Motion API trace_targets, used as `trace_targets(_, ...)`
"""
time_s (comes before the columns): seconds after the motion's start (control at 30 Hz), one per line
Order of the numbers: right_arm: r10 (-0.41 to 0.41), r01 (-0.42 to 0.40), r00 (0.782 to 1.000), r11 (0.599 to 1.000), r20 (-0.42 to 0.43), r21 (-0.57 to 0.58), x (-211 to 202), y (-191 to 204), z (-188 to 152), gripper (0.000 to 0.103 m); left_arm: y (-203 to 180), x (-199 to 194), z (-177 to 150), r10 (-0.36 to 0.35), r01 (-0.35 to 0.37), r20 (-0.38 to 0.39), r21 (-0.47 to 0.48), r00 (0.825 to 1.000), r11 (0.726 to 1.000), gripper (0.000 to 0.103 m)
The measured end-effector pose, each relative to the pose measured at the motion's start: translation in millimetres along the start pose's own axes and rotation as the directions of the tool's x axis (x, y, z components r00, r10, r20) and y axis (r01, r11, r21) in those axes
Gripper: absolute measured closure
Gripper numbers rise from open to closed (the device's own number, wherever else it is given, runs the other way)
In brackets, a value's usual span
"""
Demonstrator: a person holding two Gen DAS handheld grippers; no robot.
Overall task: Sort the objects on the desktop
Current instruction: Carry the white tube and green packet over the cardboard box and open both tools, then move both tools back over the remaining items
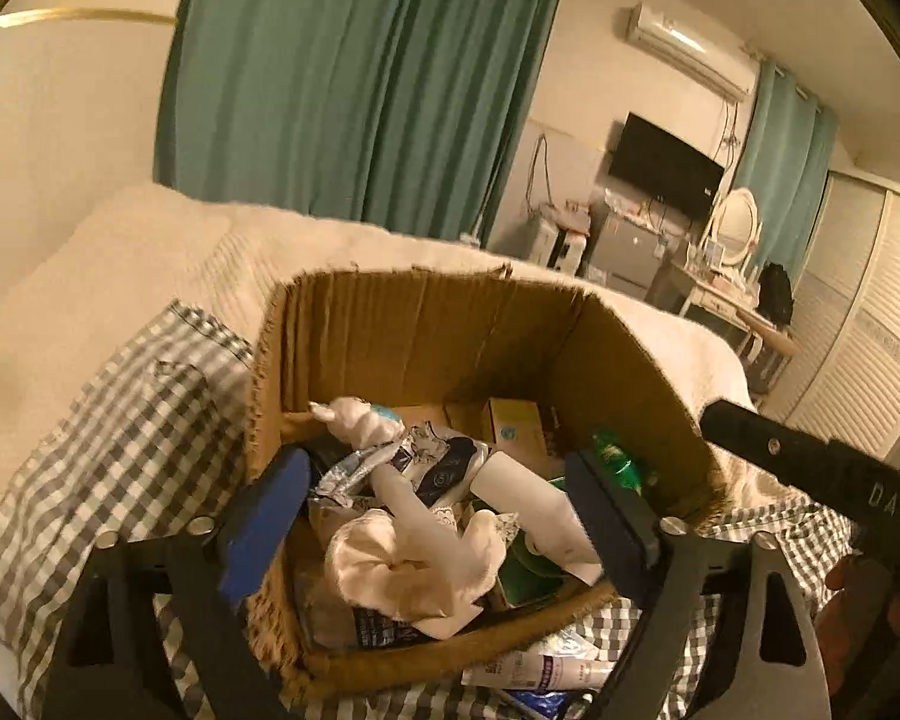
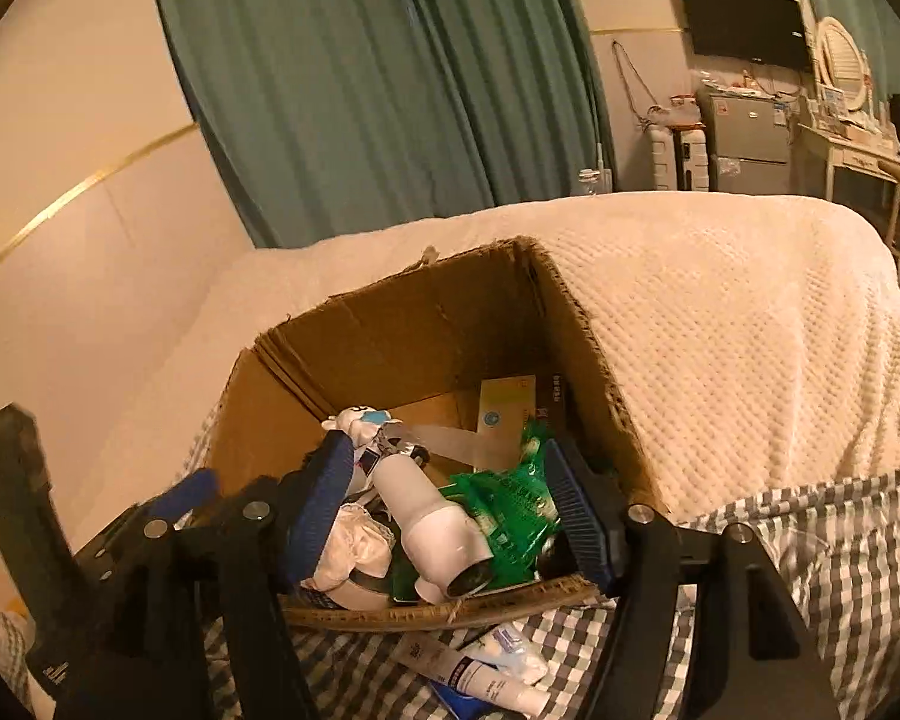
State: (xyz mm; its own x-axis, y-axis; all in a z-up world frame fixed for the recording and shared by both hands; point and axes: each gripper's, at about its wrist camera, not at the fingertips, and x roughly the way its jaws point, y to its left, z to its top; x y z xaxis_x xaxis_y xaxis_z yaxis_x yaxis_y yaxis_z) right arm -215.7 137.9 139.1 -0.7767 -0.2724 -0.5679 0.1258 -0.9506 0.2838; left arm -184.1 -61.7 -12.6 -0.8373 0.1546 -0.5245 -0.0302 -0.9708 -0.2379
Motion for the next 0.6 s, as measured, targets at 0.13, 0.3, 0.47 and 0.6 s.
trace_targets(0.13,-0.029,0.030,0.999,0.998,0.036,-0.049,-32.0,-0.9,-12.6,0.037,-11.9,-28.5,-6.8,0.002,-0.002,0.009,0.024,1.000,1.000,0.003)
trace_targets(0.3,-0.081,0.084,0.996,0.990,0.029,-0.115,-67.3,-15.6,-47.8,0.037,-33.0,-48.3,-40.4,0.001,0.002,-0.051,0.073,0.999,0.997,0.000)
trace_targets(0.47,-0.098,0.097,0.995,0.994,-0.017,-0.048,-73.0,-47.4,-91.9,0.037,-48.3,-36.2,-86.9,0.016,0.002,-0.161,0.113,0.987,0.994,0.000)
trace_targets(0.6,-0.079,0.078,0.992,0.997,-0.102,-0.015,-53.9,-63.9,-131.7,0.037,-49.6,-10.0,-122.2,0.097,-0.059,-0.245,0.156,0.965,0.986,0.000)
